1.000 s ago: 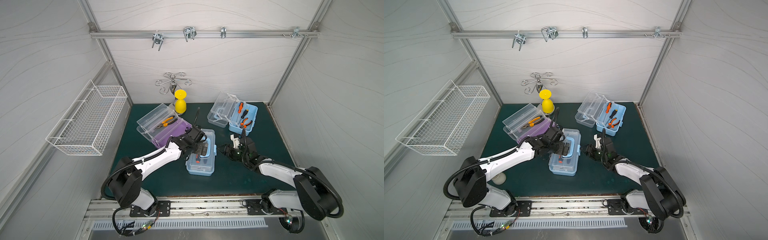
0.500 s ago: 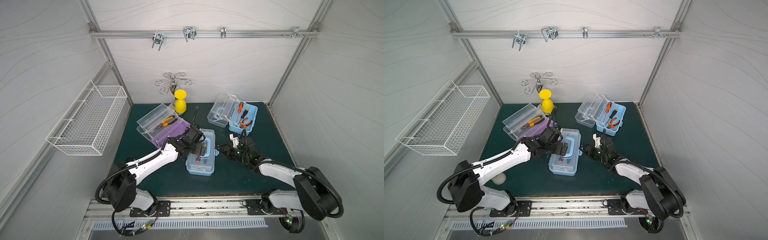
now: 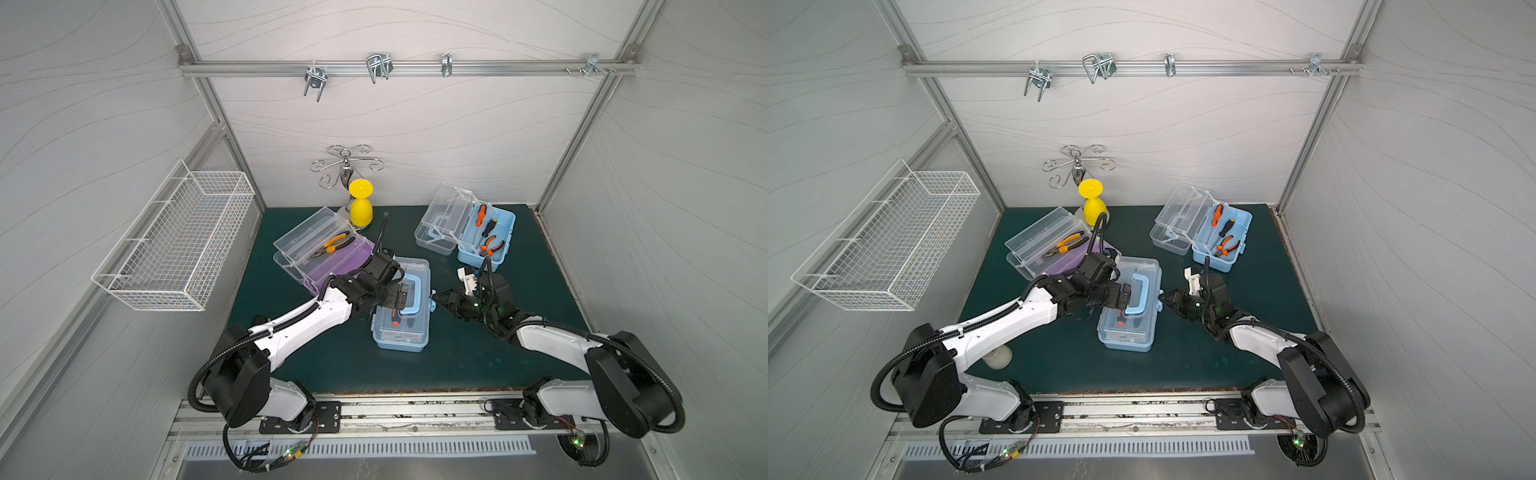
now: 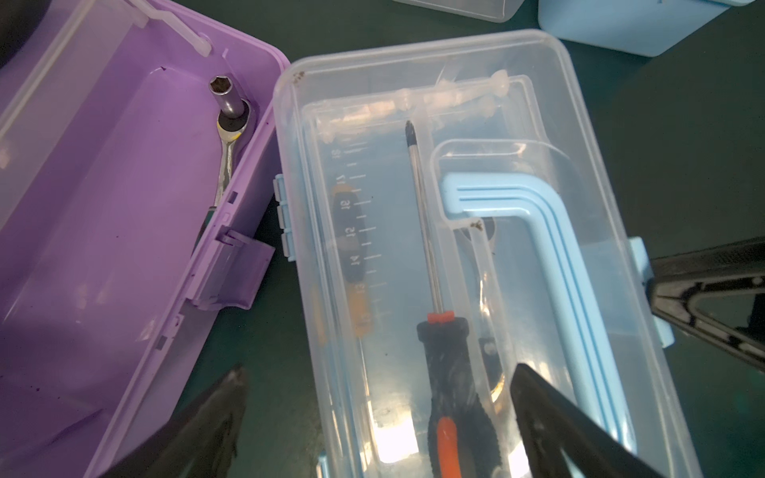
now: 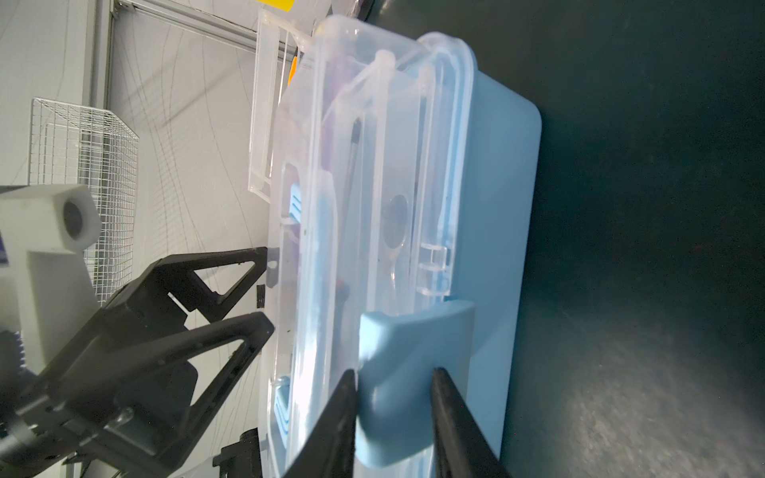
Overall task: Close toolboxes
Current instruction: Fasten the toolbox latch on the toolbox.
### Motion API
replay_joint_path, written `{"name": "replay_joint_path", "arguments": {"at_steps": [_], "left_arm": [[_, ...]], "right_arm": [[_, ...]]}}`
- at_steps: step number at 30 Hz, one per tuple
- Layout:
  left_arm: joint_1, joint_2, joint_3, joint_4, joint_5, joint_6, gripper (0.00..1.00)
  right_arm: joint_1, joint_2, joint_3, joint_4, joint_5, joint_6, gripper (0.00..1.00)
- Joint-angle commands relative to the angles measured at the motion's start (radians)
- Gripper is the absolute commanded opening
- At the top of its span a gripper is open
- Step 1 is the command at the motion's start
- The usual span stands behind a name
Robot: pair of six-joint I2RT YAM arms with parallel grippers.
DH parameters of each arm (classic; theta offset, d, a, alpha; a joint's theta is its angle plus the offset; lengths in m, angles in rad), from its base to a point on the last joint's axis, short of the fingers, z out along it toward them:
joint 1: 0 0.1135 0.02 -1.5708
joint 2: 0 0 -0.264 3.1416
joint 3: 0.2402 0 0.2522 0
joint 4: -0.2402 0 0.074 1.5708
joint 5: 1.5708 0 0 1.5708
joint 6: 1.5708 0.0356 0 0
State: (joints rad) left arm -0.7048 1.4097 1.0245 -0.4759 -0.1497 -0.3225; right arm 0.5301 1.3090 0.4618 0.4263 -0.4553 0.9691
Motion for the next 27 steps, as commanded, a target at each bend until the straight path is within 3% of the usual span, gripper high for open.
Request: {"name": "replay_joint_path", "arguments": {"at_steps": [1,18,27], "left_arm": [[0.002,0.022,-0.012,0.012,0.024,-0.003,0.99],[0.001,0.017,-0.028,0.017,0.029,-0.012,0.99],[0.001,0.016,-0.037,0.026,0.034,-0.018,0.99]], "right_arm": [[0.010,0.014,0.037,-0.059,-0.003,-0.022,0.31],[0.089,0.014,0.140,-0.335,0.157,-0.137,0.28],[0.088,-0.001,0.123,-0.294,0.127,-0.140,0.28]]}}
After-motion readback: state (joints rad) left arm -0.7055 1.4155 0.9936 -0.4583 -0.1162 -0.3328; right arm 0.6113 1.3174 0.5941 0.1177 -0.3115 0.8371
